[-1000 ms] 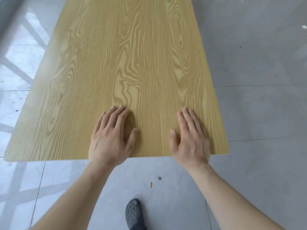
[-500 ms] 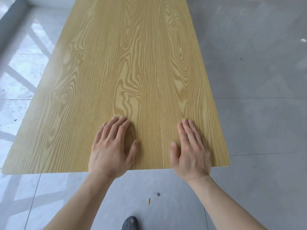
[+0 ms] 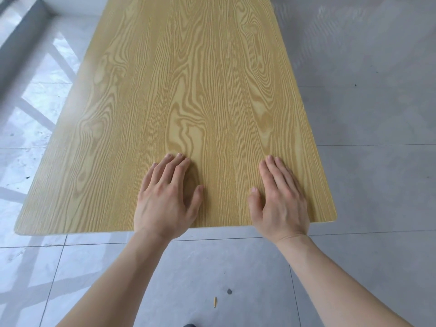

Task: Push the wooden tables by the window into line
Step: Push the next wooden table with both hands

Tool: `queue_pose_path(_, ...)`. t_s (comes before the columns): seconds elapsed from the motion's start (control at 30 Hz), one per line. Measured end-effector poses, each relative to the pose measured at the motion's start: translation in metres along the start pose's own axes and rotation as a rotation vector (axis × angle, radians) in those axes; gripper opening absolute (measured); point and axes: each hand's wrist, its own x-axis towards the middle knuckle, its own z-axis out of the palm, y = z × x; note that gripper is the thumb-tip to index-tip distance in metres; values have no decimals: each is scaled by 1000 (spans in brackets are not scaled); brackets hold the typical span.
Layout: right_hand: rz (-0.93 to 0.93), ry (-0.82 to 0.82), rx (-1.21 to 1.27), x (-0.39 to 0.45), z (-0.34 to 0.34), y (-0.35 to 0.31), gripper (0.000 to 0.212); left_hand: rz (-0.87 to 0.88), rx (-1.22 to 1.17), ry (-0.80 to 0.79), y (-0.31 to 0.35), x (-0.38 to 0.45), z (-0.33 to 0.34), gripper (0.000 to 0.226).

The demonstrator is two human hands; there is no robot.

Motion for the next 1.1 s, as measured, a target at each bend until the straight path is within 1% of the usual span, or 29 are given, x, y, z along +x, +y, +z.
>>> queue_pose_path(0.27,-5,5,6,42,12,10,62,-8,-6,14,-1,43,9,63)
queue_pose_path(0.9,-2,-2,2,42,11,8,62,-16,-4,-1,0,43,6,63)
queue_pose_path(1.1,8,-31,-13,45,7,7,62,-9,0,-11,0,47,6,62)
